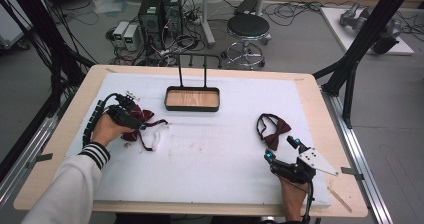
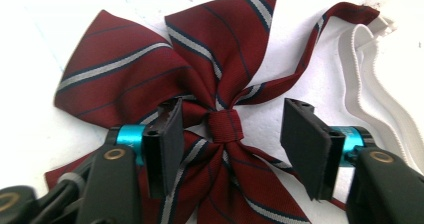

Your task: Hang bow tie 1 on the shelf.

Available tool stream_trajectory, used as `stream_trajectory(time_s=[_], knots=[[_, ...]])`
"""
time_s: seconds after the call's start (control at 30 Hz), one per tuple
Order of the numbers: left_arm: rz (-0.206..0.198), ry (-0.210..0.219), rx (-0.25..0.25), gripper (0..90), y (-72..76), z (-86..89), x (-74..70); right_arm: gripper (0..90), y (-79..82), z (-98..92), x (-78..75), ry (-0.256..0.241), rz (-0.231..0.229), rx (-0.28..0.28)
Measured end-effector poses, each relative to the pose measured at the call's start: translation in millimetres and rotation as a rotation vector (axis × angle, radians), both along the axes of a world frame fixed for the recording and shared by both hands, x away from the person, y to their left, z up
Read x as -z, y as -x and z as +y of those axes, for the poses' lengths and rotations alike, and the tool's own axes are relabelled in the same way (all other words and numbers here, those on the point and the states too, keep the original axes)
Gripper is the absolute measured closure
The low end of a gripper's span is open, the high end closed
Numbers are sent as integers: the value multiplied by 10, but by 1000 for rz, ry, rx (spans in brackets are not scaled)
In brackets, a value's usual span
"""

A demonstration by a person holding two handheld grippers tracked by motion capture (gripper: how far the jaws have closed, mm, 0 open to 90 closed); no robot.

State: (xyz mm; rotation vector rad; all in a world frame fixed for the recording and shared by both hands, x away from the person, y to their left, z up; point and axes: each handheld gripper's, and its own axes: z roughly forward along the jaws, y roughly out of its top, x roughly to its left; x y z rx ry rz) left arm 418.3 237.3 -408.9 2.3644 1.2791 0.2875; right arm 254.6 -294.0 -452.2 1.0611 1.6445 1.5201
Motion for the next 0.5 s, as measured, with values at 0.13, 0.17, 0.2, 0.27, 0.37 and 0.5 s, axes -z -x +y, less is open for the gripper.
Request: stream_trajectory(time_s=[0.13,0.17,0.2,0.27,0.37,0.5], knots=[[11,-5,0,490,-8,-13,11,107,0,0,0,-1,0,0],[16,-3,-5,501,-7,-14,12,108,0,0,0,0,0,0],[15,-5,-5,517,-11,-11,12,107,0,1,0,-1,0,1],[19,-5,-6,535,-18,-3,12,107,0,2,0,0,0,2],[23,-9,-17,572,-26,3,20,107,0,1,0,1,-1,3],[21,-30,-21,638,-31,-4,40,107,0,1,0,1,-1,3]])
